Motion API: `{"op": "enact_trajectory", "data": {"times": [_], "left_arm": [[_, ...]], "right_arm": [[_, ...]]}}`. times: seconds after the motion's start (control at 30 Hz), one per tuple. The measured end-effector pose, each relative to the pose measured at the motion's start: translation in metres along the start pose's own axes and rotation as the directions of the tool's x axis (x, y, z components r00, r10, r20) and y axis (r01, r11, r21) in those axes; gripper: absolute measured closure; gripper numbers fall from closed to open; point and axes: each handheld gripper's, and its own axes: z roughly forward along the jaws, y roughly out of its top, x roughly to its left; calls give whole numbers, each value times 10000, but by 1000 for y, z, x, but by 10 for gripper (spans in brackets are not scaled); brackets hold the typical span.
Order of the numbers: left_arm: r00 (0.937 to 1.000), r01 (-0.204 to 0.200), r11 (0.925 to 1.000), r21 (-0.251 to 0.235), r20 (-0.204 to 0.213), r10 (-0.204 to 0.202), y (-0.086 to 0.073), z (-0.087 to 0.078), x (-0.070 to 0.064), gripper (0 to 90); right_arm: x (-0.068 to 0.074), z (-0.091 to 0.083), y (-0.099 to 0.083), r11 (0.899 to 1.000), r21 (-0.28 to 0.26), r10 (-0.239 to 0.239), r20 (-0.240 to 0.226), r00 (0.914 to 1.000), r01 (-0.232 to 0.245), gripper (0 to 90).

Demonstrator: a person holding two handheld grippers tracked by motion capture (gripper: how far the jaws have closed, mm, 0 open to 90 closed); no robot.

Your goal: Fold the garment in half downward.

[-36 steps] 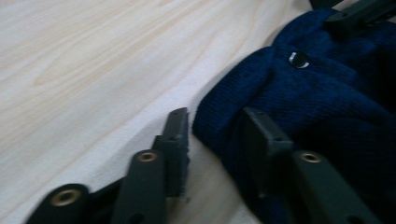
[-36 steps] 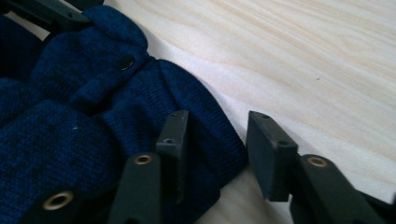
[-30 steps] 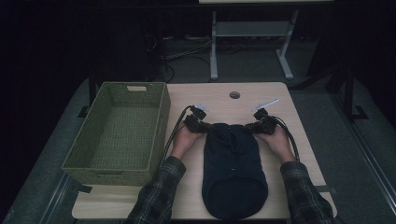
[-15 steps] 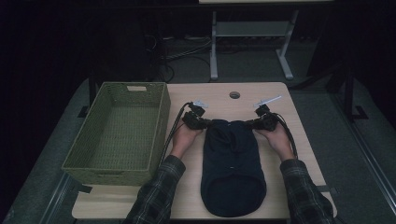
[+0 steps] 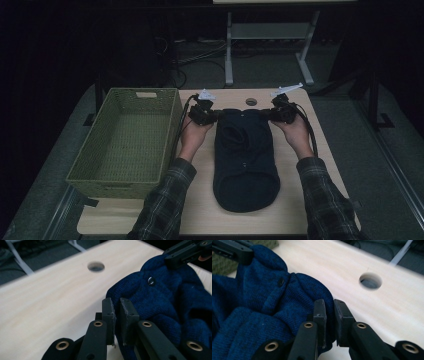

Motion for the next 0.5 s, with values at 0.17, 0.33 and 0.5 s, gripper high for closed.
{"op": "enact_trajectory", "data": {"times": [0.17,0.33,0.5], "left_arm": [[9992,-377,9991,-187,-117,375,5,-13,-8,827],[9968,-792,9957,-483,-103,787,-1,-24,-23,827],[9939,-1099,9918,-654,-77,1096,-11,-30,-35,826]], "right_arm": [[6,-11,6,9994,-330,-123,-41,9999,122,809],[13,-21,-6,9978,-621,-225,-106,9997,218,809],[23,-30,-22,9954,-893,-366,-221,9991,344,808]]}}
